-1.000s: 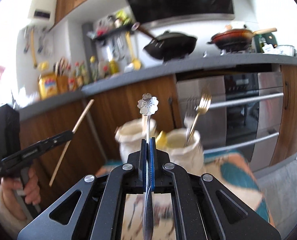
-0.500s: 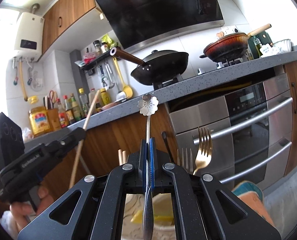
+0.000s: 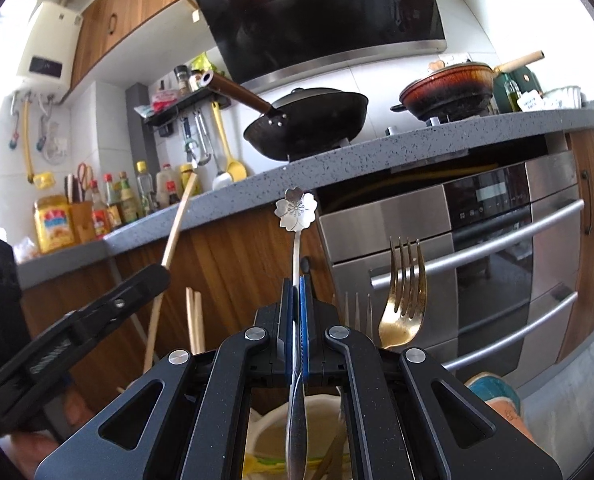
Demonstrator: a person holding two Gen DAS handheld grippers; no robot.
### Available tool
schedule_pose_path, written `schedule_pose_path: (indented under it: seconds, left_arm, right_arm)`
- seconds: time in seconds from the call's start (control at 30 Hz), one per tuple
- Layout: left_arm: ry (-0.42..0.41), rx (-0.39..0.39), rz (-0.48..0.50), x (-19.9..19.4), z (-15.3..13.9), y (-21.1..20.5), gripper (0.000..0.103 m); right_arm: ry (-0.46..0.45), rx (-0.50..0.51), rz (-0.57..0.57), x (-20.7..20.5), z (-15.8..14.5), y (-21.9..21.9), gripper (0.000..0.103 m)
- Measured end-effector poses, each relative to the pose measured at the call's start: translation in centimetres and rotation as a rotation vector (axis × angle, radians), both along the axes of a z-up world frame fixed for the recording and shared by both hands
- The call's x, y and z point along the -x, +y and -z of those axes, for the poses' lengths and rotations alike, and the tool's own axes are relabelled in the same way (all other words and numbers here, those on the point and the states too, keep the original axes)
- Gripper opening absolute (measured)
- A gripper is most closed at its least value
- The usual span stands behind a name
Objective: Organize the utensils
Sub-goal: 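Lift the chopstick and spoon and lower them into the white holder pots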
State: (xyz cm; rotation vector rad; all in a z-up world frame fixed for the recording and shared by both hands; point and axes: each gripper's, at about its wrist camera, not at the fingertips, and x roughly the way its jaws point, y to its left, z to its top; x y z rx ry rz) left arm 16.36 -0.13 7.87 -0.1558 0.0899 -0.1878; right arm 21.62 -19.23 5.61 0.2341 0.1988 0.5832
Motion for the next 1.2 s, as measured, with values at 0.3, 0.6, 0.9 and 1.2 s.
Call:
schedule_pose_path:
  seconds: [0.3,0.6,0.9,1.2]
  left_arm:
    - [0.002,-0.007,0.01,2.0,0.5,0.7,0.006]
    - [0.059,-0.035,-0.027,2.7,1.3,1.1,0.006]
    - [0.107,-0.108,-0.021,4.0,1.7,0.5,0.006]
    - [0.093,-0.135,-0.006,4.7,1.7,-0.2,0.039]
  right_arm:
    - [-0.018,0.07,0.042,-0.2,1.2,0.9,0.004]
    - [0.017,0.109,0.035,1.7,1.7,0.0,0.004]
    - [0.054,0.15,-0.004,4.3,2.3,-1.2,0.002]
    - [0.109,0.155,-0.022,4.1,3.4,-1.4,0.002]
